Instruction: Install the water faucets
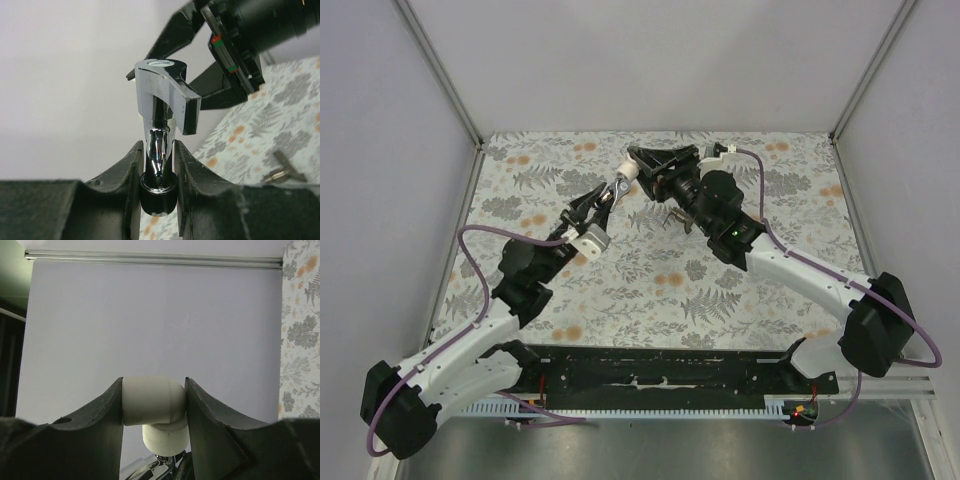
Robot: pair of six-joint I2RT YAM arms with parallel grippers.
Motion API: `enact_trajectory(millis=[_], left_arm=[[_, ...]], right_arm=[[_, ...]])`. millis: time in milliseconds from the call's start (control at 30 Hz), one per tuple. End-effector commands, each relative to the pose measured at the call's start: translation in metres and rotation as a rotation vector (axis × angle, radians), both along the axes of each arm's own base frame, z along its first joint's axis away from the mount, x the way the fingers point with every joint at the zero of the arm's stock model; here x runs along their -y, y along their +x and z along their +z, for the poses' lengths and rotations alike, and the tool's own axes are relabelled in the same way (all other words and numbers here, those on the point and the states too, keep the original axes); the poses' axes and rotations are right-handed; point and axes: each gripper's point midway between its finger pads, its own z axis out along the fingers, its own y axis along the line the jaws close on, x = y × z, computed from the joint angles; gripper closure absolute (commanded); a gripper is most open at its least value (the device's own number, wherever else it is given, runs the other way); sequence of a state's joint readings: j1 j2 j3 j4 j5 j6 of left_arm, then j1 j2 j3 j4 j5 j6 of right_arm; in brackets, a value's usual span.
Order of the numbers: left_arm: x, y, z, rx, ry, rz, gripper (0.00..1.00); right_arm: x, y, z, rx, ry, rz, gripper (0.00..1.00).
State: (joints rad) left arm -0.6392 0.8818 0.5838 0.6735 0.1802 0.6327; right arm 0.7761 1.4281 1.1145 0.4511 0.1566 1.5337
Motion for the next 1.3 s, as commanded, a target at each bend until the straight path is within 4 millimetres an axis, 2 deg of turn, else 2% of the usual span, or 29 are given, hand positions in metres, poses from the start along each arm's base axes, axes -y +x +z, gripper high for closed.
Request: enact_trajectory(millis=[0, 367, 500, 833, 900, 1033, 1267], left_arm=[[-0.001, 0.010, -0.002, 0.150, 0.269, 0.092, 0.98], [-0.014, 0.018, -0.020, 0.363, 0.666, 0.231, 0.98], [-0.015, 0.013, -0.017, 0.397, 0.655, 0.245, 0.98], [-0.020, 0.018, -0.031, 0.354, 0.639, 0.277, 0.98], [-0.023, 0.018, -0.029, 0.346, 0.615, 0.288, 0.98], [-0.025, 0.018, -0.032, 0.316, 0.578, 0.289, 0.98], [-0.027, 0.014, -0.040, 0.255, 0.475, 0.269, 0.98]], right_arm=[[-0.025, -0.044, 0.024, 0.017, -0.018, 0.196, 1.00], [-0.032, -0.048, 0.009, -0.046, -0.120, 0.236, 1.00], [-0.033, -0.046, 0.008, -0.055, -0.135, 0.236, 1.00], [-0.036, -0.044, -0.001, -0.060, -0.160, 0.243, 1.00], [-0.036, -0.046, 0.000, -0.050, -0.166, 0.247, 0.96], [-0.036, -0.046, 0.001, -0.028, -0.180, 0.247, 0.81], [-0.038, -0.047, -0.001, -0.023, -0.177, 0.257, 0.73]])
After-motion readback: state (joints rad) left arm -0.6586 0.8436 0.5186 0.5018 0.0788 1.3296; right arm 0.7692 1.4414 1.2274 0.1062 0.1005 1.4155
